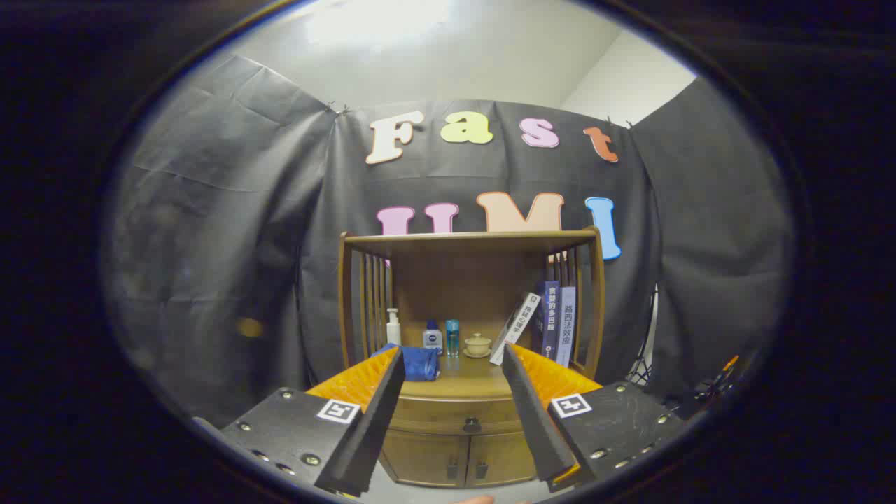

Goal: Pull open the drawer, take out the items inside it, and place them on the countertop above the cabinet.

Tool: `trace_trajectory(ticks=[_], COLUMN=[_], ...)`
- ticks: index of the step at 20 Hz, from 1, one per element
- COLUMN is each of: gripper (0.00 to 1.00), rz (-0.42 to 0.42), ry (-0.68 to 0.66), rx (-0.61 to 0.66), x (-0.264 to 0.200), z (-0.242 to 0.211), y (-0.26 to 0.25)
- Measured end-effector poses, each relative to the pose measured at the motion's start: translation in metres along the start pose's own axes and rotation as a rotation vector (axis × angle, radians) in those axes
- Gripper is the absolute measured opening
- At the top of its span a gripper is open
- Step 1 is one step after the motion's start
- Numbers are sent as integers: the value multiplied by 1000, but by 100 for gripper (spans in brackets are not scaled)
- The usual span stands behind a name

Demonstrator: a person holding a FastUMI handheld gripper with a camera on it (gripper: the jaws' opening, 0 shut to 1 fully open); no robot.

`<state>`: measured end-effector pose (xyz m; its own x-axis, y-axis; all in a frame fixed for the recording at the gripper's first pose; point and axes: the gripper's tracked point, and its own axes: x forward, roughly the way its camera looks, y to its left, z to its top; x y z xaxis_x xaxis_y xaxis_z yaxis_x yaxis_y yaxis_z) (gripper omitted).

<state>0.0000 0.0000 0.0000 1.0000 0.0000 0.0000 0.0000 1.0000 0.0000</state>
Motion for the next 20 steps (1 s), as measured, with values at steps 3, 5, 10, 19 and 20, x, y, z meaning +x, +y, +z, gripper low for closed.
trace_trajectory(ticks=[3,5,10,19,20], gripper=[84,84,84,84,84], rz=[8,15,5,-30,-65], ry=[-6,-22,-35,-30,-21], rx=[-2,-1,11,-12,-29], x=[-1,-2,-3,18,23], z=[1,5,5,-19,-25], y=[2,3,-3,-11,-17])
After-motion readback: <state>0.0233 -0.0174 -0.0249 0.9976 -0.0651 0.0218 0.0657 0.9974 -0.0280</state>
